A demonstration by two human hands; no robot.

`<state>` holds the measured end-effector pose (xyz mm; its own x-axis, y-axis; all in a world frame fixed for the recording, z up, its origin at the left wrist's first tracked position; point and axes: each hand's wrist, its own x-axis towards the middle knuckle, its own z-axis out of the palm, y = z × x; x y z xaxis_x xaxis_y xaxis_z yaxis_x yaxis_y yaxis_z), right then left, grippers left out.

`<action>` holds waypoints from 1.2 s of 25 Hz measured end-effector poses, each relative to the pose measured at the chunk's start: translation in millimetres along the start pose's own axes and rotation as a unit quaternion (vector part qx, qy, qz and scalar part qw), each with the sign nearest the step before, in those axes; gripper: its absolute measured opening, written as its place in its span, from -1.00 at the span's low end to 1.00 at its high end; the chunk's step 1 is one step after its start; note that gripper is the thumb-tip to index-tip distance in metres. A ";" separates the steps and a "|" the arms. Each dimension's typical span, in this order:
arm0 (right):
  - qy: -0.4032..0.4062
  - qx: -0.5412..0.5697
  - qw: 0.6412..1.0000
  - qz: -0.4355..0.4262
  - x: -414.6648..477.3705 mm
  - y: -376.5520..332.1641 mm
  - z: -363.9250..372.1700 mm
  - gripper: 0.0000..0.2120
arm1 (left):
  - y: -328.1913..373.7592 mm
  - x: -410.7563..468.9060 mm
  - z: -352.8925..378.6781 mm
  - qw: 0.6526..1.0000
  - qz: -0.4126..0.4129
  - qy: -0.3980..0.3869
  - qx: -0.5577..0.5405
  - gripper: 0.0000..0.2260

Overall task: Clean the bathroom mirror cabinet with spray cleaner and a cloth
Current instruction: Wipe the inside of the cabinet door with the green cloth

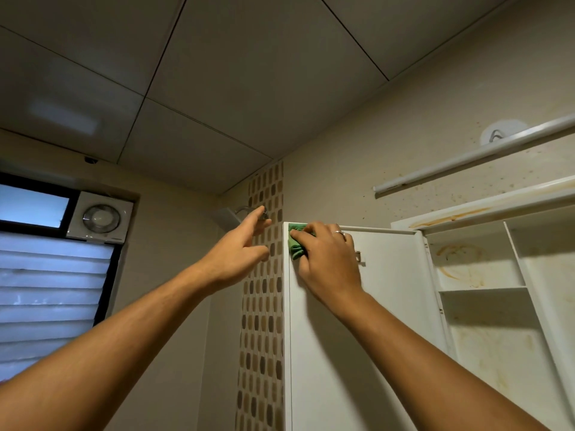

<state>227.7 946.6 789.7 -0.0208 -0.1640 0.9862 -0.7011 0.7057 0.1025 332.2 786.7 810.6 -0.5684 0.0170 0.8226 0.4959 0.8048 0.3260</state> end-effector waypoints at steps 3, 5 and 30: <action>-0.036 -0.088 0.995 -0.036 10.9 3.8 -6.9 -0.69 | 4.7 5.7 5.6 1.000 0.003 0.001 -0.009 -0.22; -0.039 -0.099 0.994 -0.012 11.0 -3.0 -5.9 -0.71 | 7.1 7.2 9.6 1.000 0.006 -0.003 -0.010 -0.22; 0.004 -0.194 0.961 -0.198 13.2 14.3 -13.2 -0.63 | 17.6 5.2 11.5 0.910 -0.128 0.020 -0.394 -0.20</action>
<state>226.8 963.6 805.8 0.1998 -0.4684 0.8606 -0.3336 0.7934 0.5092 330.5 807.7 815.2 -0.7150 -0.1447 0.6840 0.6764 0.1039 0.7291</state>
